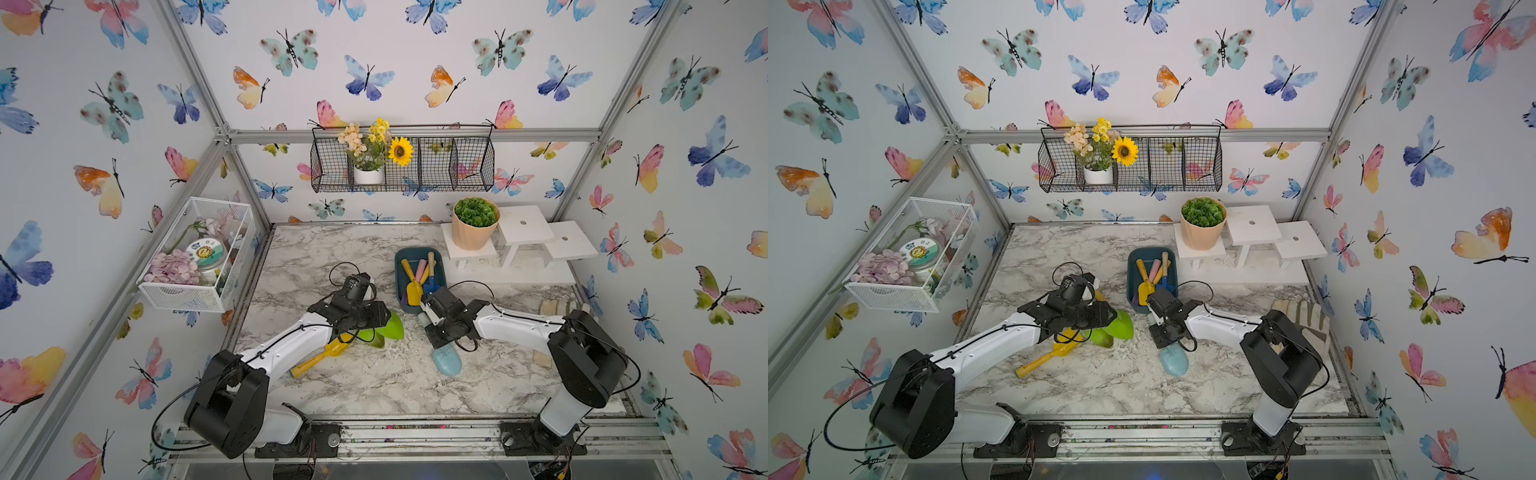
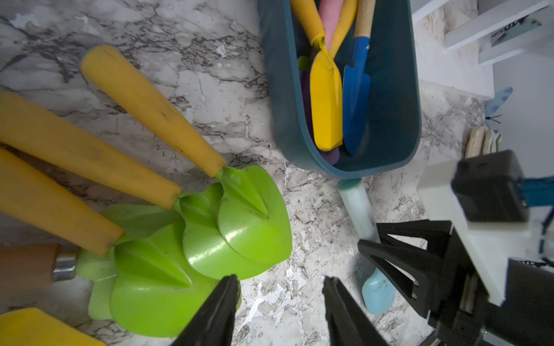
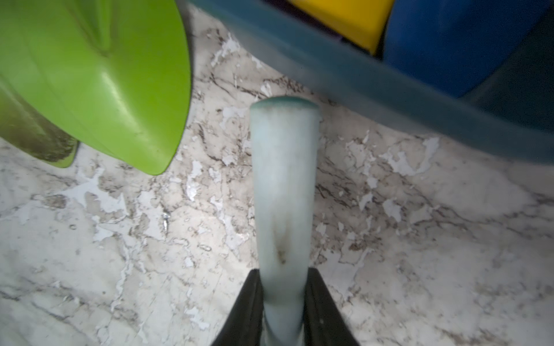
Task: Put the shovel into the storage box
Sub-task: Pick up the shovel from the center of the board.
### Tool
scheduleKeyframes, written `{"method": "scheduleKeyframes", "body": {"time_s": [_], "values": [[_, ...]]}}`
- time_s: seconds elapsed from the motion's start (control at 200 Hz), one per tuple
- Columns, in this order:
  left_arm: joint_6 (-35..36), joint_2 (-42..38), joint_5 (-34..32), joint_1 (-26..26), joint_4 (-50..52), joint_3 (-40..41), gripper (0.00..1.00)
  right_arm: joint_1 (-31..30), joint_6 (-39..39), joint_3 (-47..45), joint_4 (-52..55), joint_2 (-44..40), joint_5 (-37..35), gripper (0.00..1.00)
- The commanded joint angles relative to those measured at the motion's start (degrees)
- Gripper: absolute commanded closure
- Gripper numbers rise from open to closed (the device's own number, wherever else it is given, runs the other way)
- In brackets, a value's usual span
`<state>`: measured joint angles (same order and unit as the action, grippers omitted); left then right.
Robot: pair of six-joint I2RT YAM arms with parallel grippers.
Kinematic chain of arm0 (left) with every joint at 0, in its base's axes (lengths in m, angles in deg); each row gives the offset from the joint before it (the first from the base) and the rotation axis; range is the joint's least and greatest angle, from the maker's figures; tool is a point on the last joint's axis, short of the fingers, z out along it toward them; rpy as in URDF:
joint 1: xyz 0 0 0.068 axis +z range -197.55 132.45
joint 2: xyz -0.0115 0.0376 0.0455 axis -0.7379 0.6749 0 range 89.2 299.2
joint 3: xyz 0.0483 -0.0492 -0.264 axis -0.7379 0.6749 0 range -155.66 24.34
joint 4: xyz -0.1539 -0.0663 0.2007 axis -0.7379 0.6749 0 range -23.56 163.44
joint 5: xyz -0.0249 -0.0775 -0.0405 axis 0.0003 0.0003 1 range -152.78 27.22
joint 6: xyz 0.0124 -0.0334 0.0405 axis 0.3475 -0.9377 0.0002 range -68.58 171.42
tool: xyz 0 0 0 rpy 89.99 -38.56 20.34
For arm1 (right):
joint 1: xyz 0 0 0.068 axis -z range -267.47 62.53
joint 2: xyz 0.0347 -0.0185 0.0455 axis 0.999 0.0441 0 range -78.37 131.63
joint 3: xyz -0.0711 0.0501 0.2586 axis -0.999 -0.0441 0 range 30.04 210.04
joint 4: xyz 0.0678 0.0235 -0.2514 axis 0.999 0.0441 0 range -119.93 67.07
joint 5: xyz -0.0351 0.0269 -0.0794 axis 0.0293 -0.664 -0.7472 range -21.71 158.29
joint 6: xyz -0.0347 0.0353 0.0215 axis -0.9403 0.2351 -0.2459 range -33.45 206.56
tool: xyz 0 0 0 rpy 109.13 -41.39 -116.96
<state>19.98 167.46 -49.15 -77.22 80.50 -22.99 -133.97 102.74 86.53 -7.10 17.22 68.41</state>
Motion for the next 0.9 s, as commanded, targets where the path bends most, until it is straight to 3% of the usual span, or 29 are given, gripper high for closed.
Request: {"method": "scheduleKeyframes", "body": {"time_s": [0.0, 0.365, 0.896], "values": [[-1.0, -2.5, 1.4, 1.4, -0.7, 0.0, 0.47, -0.3, -1.2, 1.4, 2.7, -3.3, 2.2, 0.76], [-2.4, -4.4, 2.3, 3.1, -0.8, -1.4, 0.47, -0.3, -0.5, 13.8, 6.9, -1.9, 1.6, 0.77], [-4.3, -3.4, 3.1, 4.3, -2.6, -6.0, 0.47, 3.1, 0.4, 39.5, 10.6, 15.3, -5.4, 0.77]]}}
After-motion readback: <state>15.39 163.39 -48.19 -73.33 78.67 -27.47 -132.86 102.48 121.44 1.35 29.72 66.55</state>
